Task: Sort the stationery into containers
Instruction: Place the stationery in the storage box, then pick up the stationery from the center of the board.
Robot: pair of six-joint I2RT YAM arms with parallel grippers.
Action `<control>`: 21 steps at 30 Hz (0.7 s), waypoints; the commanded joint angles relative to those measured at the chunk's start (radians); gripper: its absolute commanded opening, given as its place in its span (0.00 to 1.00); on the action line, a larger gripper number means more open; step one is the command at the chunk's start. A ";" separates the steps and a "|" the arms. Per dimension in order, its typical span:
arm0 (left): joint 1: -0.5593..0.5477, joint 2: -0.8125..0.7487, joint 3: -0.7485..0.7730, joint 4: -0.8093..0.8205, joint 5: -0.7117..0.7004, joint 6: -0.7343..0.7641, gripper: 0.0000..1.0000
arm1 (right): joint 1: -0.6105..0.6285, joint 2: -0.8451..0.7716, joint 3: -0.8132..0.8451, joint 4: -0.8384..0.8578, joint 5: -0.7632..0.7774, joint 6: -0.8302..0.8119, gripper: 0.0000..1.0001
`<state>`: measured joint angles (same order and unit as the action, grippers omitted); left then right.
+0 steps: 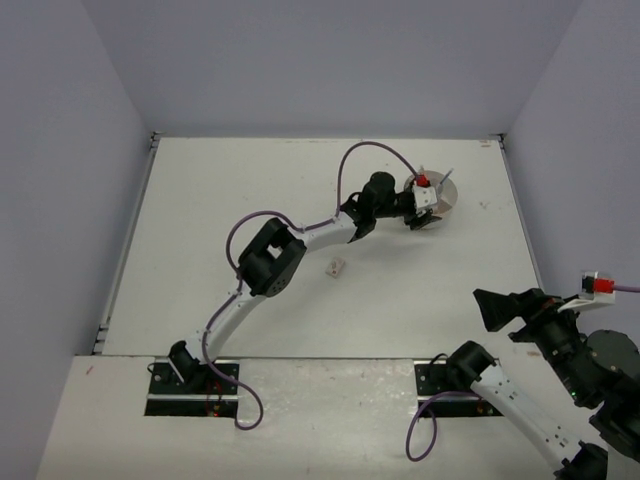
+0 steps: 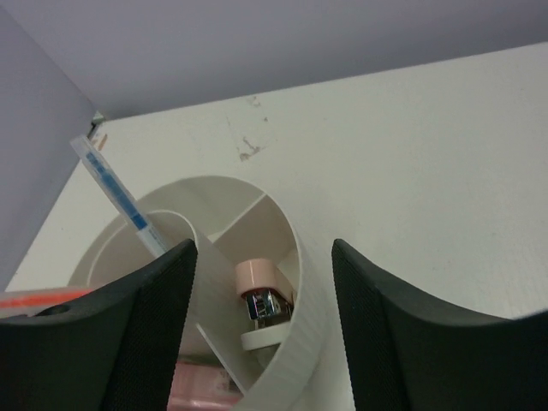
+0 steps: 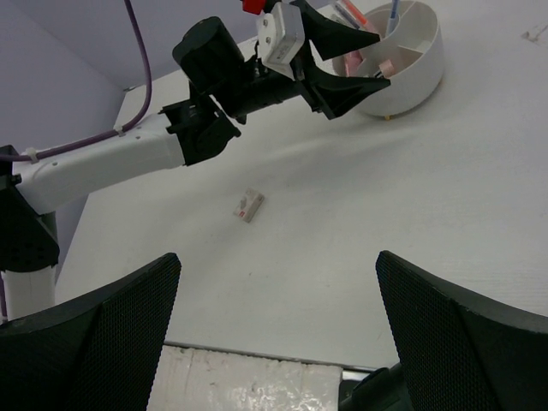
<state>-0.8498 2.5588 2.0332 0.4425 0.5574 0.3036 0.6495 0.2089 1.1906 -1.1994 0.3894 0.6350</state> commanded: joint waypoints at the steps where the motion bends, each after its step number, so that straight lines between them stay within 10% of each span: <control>1: -0.021 -0.176 -0.090 0.073 -0.075 -0.012 0.79 | 0.001 0.034 -0.019 0.034 -0.027 -0.017 0.99; 3: -0.027 -0.255 -0.124 0.075 -0.118 -0.053 1.00 | 0.001 0.042 -0.030 0.044 -0.034 -0.018 0.99; 11: -0.031 -0.633 -0.401 -0.013 -0.389 -0.361 1.00 | 0.001 0.069 -0.108 0.111 -0.031 -0.007 0.99; 21: -0.017 -1.118 -0.958 -0.503 -0.835 -0.680 1.00 | 0.000 0.141 -0.206 0.237 -0.168 0.018 0.99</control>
<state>-0.8703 1.4977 1.2748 0.2176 -0.0352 -0.2292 0.6497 0.3094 1.0091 -1.0574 0.2908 0.6391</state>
